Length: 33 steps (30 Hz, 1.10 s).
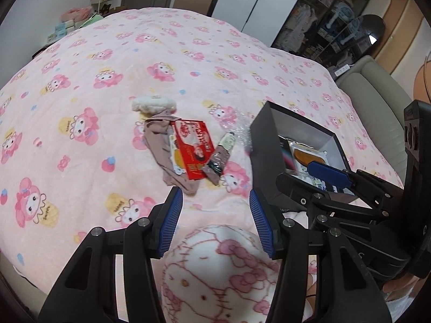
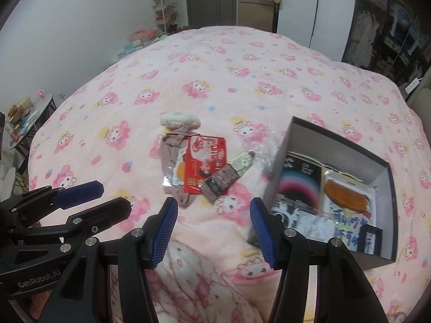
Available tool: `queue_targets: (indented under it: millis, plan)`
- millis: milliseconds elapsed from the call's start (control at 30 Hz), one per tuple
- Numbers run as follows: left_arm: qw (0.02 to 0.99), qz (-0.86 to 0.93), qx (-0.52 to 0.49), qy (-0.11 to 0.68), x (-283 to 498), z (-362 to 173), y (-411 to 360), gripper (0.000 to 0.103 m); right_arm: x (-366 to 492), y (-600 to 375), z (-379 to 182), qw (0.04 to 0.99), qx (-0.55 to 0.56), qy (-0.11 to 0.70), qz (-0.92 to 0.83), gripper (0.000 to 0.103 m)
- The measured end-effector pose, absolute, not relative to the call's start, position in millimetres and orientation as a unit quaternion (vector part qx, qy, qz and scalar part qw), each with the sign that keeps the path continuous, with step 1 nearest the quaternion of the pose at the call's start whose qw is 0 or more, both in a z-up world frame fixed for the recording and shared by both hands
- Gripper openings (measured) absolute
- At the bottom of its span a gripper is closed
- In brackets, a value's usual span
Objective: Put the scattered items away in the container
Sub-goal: 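Withdraw the left gripper from the box toward the scattered items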
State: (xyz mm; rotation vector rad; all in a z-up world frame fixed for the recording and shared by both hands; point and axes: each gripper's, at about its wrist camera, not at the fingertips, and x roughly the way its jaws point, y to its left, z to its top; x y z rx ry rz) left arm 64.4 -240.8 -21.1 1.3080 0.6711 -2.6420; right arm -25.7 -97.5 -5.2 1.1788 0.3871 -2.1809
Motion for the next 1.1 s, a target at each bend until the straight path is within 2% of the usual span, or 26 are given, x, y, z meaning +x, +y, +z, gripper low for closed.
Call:
queue_targets:
  millis: [800, 1100]
  plan:
    - [0.058, -0.838, 0.463, 0.284, 20.5, -92.6, -305.9, 0.053, -78.2, -160.2, -78.3, 0.316, 0.529, 0.149, -0.773, 0.052]
    - [0.054, -0.817, 0.459, 0.345, -8.3, -135.2, -339.3, 0.046, -113.6, -169.2, -114.4, 0.298, 0.565, 0.133, -0.758, 0.052]
